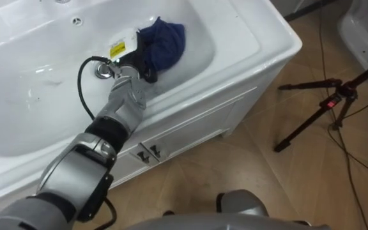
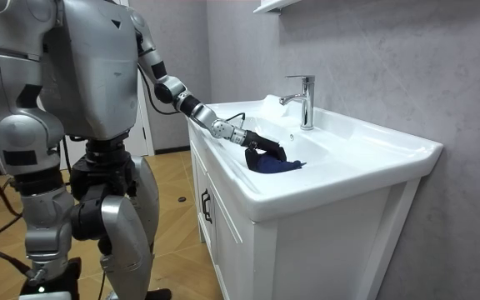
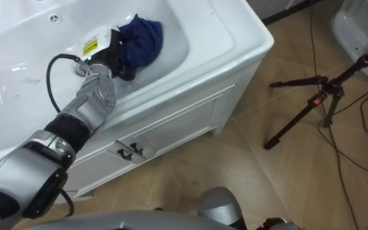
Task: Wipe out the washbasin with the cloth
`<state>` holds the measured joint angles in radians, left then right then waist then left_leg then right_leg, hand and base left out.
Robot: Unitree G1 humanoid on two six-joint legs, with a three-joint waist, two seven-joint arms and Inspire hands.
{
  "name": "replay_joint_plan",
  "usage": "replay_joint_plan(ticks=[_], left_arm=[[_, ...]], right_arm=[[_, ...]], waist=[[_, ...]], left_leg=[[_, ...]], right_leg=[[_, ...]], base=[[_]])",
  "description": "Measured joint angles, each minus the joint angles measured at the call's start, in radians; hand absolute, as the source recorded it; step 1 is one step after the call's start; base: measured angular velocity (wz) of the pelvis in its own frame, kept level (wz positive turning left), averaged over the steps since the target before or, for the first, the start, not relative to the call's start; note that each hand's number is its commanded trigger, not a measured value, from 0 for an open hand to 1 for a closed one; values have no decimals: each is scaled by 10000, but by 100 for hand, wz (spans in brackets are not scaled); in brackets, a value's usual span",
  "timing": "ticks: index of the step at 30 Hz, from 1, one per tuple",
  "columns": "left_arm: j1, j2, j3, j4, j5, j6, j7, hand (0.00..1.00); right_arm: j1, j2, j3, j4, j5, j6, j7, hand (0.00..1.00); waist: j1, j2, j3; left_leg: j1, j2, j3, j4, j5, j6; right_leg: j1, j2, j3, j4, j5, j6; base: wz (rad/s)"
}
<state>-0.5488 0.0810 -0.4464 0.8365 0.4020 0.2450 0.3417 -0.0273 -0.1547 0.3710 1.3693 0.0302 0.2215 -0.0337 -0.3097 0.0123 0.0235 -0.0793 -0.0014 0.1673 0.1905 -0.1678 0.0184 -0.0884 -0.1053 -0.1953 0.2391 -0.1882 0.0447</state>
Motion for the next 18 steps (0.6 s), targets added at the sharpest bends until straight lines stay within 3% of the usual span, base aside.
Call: replay_joint_plan(ticks=[4,9,18], left_arm=[[0,-13,-378,-236,-537,-247,-163,100],[1,-41,-394,-583,-1391,-264,-413,100],[1,-50,-553,-1173,-1734,-311,-849,100]], right_arm=[[-125,-152,5,-11,-4,-222,202,0],[-55,-214,24,-109,3,-245,235,0],[211,-268,14,-149,-6,-243,228,0]], waist=[[7,175,4],[17,414,15],[167,436,13]], left_leg=[[36,39,215,45,-15,22],[57,38,222,50,-15,22],[68,36,245,-22,-14,23]], right_leg=[[4,7,44,-31,9,10],[14,5,64,-2,14,11],[59,5,63,27,17,13]], base=[[3],[0],[0]])
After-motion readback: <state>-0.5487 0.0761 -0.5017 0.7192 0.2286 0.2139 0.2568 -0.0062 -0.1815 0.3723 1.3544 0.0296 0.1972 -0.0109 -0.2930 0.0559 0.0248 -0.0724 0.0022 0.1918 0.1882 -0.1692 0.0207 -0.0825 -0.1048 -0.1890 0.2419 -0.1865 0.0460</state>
